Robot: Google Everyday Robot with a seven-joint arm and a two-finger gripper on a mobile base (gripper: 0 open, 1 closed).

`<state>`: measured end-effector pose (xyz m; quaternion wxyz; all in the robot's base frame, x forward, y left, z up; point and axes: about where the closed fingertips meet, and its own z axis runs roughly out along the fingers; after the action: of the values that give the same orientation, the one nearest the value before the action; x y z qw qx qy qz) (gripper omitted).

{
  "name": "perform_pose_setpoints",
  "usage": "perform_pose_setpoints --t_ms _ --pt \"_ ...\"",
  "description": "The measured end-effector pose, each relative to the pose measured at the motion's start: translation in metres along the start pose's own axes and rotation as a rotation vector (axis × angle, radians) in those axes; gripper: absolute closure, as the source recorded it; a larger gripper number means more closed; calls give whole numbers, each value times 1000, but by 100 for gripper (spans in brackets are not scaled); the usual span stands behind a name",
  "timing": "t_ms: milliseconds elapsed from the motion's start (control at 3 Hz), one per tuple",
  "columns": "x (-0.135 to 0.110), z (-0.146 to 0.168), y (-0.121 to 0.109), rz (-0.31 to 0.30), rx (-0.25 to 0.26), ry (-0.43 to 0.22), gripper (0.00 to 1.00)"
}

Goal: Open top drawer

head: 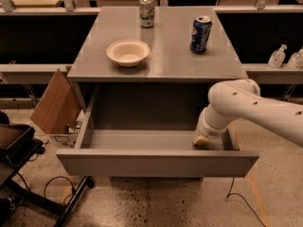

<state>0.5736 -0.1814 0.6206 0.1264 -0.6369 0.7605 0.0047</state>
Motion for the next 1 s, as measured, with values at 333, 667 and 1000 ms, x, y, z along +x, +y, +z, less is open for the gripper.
perform_pose_setpoints --t_ms 333,667,1000 --pt "2 -8 62 34 -113 13 100" --pt "2 -8 63 35 -115 14 100" --pt "16 -29 120 25 -210 45 100"
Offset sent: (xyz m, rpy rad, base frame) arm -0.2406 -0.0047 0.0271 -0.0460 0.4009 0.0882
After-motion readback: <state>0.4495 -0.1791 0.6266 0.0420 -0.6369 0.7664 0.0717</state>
